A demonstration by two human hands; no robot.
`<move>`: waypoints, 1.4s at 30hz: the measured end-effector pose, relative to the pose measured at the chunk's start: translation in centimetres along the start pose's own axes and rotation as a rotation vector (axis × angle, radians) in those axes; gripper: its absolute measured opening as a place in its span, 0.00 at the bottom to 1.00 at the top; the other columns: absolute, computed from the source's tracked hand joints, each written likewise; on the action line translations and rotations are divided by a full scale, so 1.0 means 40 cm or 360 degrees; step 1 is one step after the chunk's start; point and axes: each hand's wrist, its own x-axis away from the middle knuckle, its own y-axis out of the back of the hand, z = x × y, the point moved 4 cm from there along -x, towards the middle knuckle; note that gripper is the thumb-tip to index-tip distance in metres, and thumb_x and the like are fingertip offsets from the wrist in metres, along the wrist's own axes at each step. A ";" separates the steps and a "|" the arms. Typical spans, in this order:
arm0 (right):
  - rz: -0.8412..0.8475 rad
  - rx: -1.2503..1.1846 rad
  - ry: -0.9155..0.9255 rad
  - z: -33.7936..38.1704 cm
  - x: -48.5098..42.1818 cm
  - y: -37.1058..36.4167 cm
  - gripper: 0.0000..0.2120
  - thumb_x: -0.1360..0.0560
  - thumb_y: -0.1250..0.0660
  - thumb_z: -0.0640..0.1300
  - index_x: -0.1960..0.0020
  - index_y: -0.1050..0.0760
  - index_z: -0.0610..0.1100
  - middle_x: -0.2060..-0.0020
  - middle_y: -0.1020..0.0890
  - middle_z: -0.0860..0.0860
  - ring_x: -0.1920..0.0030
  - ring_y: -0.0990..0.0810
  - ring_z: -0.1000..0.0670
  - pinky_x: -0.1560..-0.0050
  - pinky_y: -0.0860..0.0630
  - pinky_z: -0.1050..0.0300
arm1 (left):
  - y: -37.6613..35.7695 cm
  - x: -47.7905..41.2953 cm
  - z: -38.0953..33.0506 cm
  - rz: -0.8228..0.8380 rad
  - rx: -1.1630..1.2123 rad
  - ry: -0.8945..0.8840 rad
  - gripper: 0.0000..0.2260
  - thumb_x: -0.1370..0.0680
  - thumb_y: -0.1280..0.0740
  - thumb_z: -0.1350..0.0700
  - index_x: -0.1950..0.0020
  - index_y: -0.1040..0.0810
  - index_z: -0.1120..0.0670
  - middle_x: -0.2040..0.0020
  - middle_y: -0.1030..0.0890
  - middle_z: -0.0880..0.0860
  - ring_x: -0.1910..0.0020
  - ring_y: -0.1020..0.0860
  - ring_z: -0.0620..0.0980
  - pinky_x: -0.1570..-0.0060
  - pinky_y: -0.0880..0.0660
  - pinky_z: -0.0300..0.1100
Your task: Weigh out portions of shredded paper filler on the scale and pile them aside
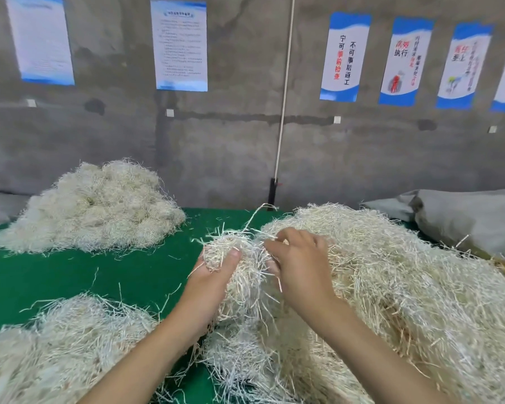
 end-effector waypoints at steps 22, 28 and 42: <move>0.0129 -0.1703 -0.1272 -0.308 -0.172 0.109 0.07 0.24 0.35 0.30 0.55 0.20 0.38 0.61 0.22 0.39 0.65 0.23 0.46 0.60 0.22 0.54 | -0.002 -0.010 -0.038 -0.0166 0.0396 -0.0235 0.43 0.27 0.30 0.37 0.20 0.48 0.46 0.24 0.38 0.46 0.42 0.37 0.42 0.43 0.40 0.45; -0.0142 -0.1949 -0.1132 -0.293 -0.298 0.199 0.11 0.24 0.36 0.29 0.43 0.21 0.35 0.53 0.19 0.40 0.56 0.22 0.47 0.49 0.27 0.53 | 0.006 -0.006 -0.050 -0.0168 0.0385 -0.0228 0.43 0.28 0.30 0.37 0.20 0.49 0.45 0.23 0.38 0.47 0.41 0.37 0.43 0.38 0.38 0.47; 0.1283 -0.2184 -0.0808 -0.076 -0.123 0.052 0.31 0.28 0.40 0.71 0.43 0.22 0.46 0.49 0.20 0.46 0.53 0.22 0.48 0.46 0.30 0.50 | -0.064 -0.010 -0.133 0.0305 0.0505 -0.0154 0.53 0.38 0.25 0.32 0.20 0.45 0.50 0.24 0.35 0.51 0.37 0.33 0.44 0.37 0.38 0.45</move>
